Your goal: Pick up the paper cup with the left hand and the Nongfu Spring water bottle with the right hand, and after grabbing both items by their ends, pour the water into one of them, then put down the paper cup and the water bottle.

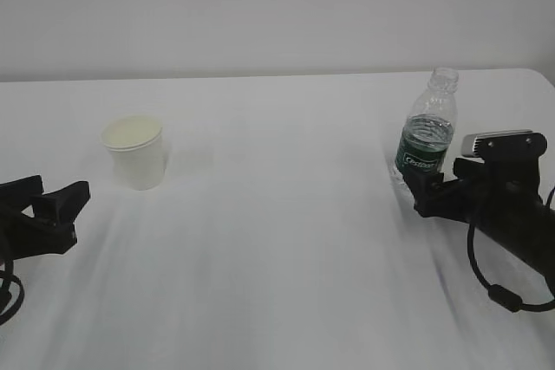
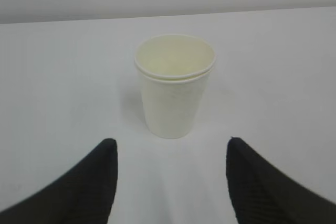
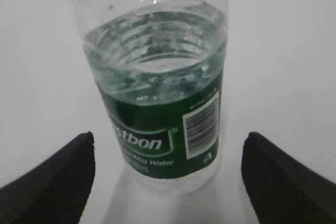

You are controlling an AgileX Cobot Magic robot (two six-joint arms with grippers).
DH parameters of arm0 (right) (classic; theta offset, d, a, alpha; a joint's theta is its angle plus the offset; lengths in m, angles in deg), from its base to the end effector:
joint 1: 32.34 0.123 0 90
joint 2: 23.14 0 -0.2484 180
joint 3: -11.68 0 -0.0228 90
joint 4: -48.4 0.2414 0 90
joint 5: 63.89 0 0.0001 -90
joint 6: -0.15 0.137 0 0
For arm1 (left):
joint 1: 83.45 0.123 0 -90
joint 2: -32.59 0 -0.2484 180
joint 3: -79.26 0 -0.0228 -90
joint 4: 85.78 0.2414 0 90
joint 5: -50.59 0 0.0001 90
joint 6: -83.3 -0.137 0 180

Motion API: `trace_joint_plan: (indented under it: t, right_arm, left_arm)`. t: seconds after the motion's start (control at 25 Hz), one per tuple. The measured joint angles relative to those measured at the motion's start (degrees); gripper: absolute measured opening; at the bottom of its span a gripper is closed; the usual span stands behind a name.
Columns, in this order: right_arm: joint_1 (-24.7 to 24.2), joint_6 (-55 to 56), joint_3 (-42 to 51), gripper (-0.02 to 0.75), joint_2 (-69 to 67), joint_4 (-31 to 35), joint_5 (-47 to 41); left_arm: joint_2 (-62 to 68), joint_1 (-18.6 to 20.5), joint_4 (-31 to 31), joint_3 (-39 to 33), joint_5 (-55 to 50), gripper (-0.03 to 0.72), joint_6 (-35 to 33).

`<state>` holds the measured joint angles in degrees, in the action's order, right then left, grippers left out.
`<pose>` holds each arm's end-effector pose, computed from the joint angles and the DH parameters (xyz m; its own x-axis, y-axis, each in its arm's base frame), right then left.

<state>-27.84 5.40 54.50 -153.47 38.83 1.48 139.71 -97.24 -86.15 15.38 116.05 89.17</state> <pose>0.3382 0.0474 0.0333 -0.3142 -0.0034 -0.9494 -0.2141 0.9745 0.0673 0.2579 -0.0625 0.0887 -0.2832 -0.0385 -0.9583 0.2043 0.9738 -0.0995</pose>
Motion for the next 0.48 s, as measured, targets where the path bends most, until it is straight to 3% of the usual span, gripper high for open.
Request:
trace_joint_plan:
  t: [0.48]
  right_arm:
    - [0.00,0.02,-4.81,0.668,-2.37,-0.67,0.09]
  left_arm:
    - [2.70,0.00,0.00,0.26,0.10,0.471,0.00]
